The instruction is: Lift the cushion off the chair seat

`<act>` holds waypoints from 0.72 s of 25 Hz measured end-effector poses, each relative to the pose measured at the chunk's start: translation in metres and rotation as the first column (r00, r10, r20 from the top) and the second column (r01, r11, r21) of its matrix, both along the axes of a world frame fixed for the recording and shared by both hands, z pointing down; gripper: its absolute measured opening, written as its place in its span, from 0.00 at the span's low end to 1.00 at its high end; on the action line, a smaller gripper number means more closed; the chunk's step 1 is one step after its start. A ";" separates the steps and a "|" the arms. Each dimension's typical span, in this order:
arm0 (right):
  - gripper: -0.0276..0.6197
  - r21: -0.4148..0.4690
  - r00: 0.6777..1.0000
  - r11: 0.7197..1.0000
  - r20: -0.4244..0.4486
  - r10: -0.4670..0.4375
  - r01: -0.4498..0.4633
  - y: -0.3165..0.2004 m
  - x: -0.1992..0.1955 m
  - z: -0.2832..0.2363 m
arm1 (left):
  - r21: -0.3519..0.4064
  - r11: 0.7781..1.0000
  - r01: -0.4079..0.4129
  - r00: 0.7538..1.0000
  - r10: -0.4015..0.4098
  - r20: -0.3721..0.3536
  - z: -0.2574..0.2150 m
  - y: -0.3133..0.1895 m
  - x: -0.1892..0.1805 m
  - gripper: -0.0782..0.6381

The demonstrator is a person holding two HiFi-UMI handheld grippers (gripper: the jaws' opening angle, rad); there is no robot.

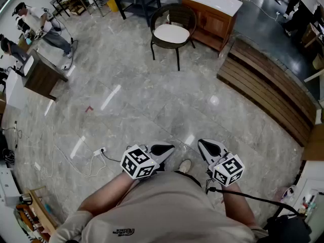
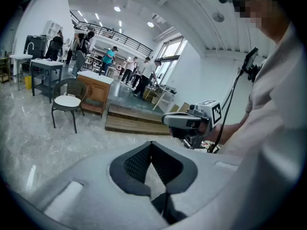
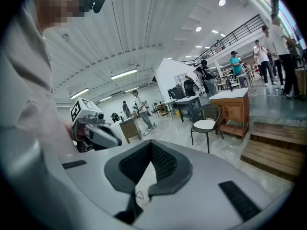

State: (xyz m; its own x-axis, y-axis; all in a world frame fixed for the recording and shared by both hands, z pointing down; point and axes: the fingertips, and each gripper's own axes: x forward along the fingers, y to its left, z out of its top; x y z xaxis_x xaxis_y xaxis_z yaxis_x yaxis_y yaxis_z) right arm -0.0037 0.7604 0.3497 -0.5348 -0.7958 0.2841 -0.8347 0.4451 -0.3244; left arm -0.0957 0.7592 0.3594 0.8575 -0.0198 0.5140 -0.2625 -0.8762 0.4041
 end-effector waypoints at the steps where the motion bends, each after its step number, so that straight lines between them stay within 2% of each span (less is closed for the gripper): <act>1: 0.06 0.005 1.000 1.000 -0.004 0.000 0.000 -0.004 -0.003 -0.002 | 0.005 1.000 0.001 1.000 -0.001 -0.007 -0.002 -0.003 -0.003 0.12; 8: 0.06 0.007 1.000 1.000 -0.022 -0.006 0.006 -0.029 -0.050 -0.009 | 0.032 0.999 0.003 0.998 -0.001 -0.060 -0.008 -0.033 -0.038 0.12; 14: 0.06 0.000 0.998 1.000 -0.059 -0.015 0.015 -0.072 -0.093 -0.021 | -0.018 0.999 0.042 0.989 -0.045 -0.140 -0.018 -0.074 -0.078 0.12; 18: 0.07 0.005 0.997 1.000 -0.074 -0.018 0.018 -0.103 -0.119 -0.022 | -0.021 0.995 0.099 0.983 -0.102 -0.153 -0.016 -0.113 -0.115 0.12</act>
State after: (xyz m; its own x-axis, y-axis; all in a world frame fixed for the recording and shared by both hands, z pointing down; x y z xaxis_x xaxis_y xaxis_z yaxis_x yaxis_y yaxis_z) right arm -0.1225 0.6574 0.3276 -0.5270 -0.7877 0.3190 -0.8480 0.4621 -0.2598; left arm -0.2102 0.6462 0.3431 0.9203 -0.1040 0.3772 -0.2829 -0.8429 0.4577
